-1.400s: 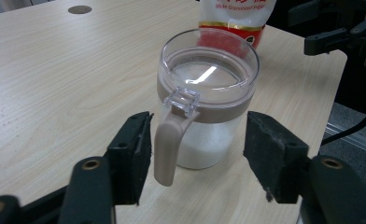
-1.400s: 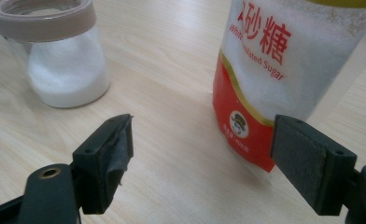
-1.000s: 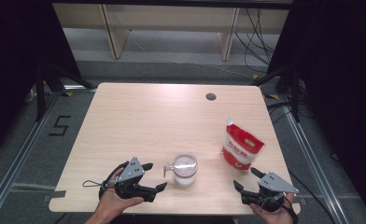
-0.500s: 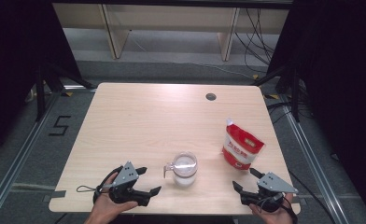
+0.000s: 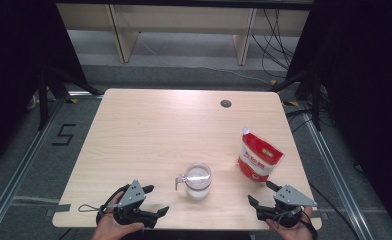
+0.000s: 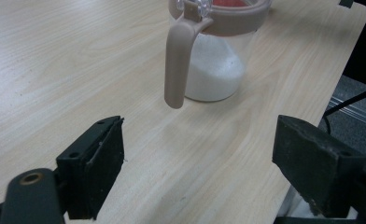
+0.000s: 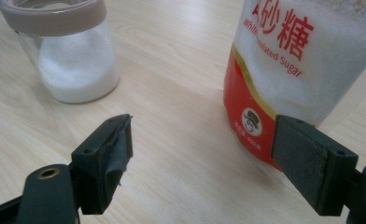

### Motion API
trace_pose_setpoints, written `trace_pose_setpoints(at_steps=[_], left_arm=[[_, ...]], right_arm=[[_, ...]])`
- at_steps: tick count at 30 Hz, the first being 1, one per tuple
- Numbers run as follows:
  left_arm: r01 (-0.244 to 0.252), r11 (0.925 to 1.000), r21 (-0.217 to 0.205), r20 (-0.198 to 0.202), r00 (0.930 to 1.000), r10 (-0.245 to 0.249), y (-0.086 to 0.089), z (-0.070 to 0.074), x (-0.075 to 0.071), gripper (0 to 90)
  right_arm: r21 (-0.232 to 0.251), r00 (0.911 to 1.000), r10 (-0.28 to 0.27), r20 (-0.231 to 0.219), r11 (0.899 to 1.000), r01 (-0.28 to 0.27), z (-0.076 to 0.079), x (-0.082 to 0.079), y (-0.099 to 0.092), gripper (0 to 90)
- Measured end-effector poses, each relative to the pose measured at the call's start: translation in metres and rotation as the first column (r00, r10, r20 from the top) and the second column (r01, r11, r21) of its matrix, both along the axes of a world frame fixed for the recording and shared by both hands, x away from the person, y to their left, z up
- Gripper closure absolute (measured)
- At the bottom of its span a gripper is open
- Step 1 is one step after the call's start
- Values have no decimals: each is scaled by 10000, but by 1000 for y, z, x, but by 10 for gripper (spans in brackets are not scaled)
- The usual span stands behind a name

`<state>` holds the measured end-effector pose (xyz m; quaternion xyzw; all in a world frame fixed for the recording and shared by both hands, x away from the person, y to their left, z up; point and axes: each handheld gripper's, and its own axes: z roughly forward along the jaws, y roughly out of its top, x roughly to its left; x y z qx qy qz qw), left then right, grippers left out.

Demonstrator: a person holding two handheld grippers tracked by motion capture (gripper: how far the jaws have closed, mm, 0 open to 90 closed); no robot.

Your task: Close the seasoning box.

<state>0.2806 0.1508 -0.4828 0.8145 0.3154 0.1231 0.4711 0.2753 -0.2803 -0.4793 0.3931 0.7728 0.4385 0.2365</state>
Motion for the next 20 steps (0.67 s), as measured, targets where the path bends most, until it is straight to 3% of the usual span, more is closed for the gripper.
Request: trace_pose_setpoints(at_steps=[2,4,7,8,10,14,18,19,20], left_arm=[[16,9997,247,43,10000,-17,2,-1,-1,164],[0,10000,35,18,10000,0,1,-3,-3,164],[-54,9995,304,9,10000,53,2,-3,-5,164],[-57,9999,150,-5,10000,57,1,-4,-5,164],[54,9998,171,-91,9999,-53,1,-4,-5,164],[-7,10000,72,62,10000,6,0,-5,-5,165],[15,9996,288,64,10000,-16,2,-5,-4,164],[-62,9999,104,70,10000,62,2,-6,-4,164],[-61,9994,327,66,10000,59,3,-6,-3,164]], right_arm=[[-46,10000,-72,28,10000,72,0,0,0,218],[-49,10000,-90,-1,9999,90,0,-1,0,218],[-20,9999,-102,-123,9999,102,0,-1,0,217],[86,9991,-254,-334,9996,257,0,-3,2,216],[-143,10000,-42,24,9999,42,-1,1,-1,215],[-130,9999,78,-149,9999,-80,-1,1,-1,214],[-151,9998,-44,-200,9999,41,-2,1,-1,212],[-156,9998,-41,-191,9999,38,-2,1,-1,212],[-95,9996,31,-286,9999,-34,-3,2,-1,211]])
